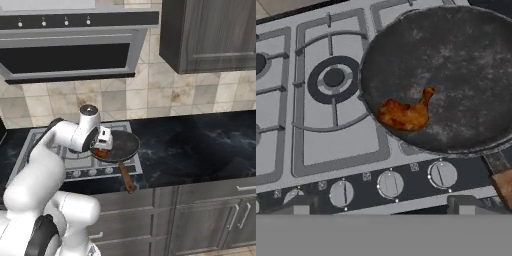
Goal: Take the chicken drumsticks from the pan and place one on each plate on the dining counter.
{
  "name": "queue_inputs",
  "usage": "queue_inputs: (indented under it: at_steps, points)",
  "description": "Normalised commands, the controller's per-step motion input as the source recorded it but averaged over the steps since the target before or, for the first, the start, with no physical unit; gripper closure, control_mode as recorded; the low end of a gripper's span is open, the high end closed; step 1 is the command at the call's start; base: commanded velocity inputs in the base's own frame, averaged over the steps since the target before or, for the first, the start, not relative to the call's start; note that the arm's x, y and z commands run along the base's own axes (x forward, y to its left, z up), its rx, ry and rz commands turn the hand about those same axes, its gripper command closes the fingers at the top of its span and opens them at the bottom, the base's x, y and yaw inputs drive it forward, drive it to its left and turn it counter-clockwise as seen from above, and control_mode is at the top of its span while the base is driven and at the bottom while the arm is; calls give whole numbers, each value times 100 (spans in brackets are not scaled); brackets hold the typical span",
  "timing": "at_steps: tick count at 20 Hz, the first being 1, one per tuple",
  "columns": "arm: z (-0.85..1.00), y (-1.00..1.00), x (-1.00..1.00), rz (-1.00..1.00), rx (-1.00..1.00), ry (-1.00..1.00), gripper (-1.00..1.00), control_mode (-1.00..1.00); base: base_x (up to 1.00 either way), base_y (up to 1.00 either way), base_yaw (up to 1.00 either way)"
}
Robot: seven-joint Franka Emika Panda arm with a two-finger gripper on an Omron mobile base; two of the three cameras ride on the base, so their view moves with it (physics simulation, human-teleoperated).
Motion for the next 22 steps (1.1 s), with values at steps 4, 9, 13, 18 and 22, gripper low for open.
queue_inputs:
  at_steps: [4,9,13,18,22]
  points:
    - [-10,3,30,27,-32,20,-100,-100,0,0,0]
    - [-17,0,16,28,-19,2,-100,-100,0,0,0]
    - [-21,0,1,18,-5,0,-100,-100,0,0,0]
    - [-24,0,21,1,0,0,-100,-100,0,0,0]
    - [-11,0,37,-9,0,0,-100,-100,0,0,0]
